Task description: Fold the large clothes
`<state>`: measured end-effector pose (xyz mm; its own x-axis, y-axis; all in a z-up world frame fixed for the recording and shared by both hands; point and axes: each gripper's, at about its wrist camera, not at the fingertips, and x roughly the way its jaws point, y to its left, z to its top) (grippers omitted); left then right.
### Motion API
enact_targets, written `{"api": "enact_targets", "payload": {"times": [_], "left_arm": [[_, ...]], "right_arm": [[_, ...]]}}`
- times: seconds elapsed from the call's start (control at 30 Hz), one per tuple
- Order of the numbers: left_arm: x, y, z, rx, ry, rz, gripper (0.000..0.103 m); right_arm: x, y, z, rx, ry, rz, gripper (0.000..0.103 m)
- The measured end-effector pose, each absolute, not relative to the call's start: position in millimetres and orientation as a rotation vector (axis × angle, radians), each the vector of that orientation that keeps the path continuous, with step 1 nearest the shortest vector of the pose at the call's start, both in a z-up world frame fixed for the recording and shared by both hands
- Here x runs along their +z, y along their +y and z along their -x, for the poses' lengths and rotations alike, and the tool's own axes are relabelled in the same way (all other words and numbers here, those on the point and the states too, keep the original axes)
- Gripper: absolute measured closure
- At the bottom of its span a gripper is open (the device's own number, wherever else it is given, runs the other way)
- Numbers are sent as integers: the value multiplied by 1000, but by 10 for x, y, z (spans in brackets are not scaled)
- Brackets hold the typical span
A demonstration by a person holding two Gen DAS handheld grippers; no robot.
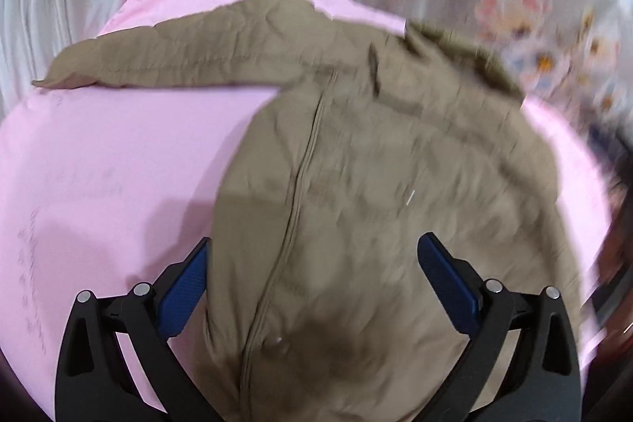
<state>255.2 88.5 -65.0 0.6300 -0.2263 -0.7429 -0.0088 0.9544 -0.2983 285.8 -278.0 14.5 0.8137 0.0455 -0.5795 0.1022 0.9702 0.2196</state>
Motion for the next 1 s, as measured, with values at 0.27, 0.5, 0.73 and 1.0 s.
{"api": "enact_targets", "payload": {"times": [0.27, 0.5, 0.73, 1.0], "left_arm": [[-293, 532, -3472, -96, 839, 205, 5], [-776, 141, -4158, -177, 993, 286, 7], [-664, -60, -4301, -102, 914, 206, 97], [-895, -178, -4243, -34, 841, 37, 100]], "right_arm": [[-529, -3731, -2722, -174, 775, -594, 33], [-858, -3958, -2887, -177, 809, -769, 33], [-687, -4077, -2992, -230, 690, -743, 98], [-733, -3756, -3093, -290, 769, -425, 99]]}}
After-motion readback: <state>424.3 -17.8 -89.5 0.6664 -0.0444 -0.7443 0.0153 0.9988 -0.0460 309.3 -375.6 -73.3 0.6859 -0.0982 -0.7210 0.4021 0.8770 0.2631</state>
